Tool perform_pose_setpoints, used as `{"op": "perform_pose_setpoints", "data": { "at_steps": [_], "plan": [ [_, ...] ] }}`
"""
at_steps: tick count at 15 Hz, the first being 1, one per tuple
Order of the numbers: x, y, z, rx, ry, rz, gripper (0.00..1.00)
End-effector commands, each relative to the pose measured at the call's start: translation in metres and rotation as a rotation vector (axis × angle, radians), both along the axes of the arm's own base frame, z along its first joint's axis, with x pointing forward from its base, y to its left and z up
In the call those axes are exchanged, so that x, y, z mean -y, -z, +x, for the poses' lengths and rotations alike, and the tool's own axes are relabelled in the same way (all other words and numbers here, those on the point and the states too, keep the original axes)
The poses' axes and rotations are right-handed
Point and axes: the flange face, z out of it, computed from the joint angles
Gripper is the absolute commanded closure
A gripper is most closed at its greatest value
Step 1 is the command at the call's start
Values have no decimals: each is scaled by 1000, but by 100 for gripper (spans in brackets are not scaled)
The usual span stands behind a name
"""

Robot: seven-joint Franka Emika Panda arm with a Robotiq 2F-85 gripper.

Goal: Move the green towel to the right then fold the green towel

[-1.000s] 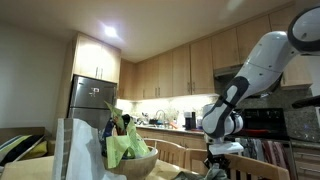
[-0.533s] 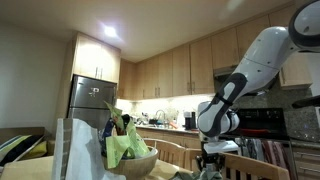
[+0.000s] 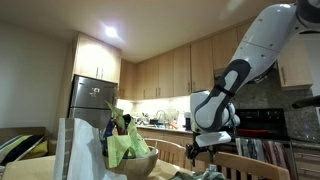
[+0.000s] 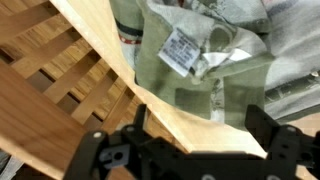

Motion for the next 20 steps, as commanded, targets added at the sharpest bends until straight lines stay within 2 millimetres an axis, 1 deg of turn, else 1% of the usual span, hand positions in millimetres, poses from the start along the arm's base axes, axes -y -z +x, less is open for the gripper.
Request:
{"op": "perform_pose_setpoints", "data": {
  "at_steps": [1,4,7,10,15,18,19,20],
  "plan": [
    [-34,-30,-21,8,-32,2,0],
    [-72,-39,-34,-13,-117,3,0],
    [-105,-41,-49,-50,-195,-6,0],
    [-138,-39,-66,-83,-296,-25,0],
    [-193,-27,-101,-123,-509,-95,0],
    [-219,-18,-123,-169,-632,-125,0],
    [-222,-16,-128,-188,-661,-134,0],
    [-216,-8,-110,-186,-618,-132,0]
  ]
}}
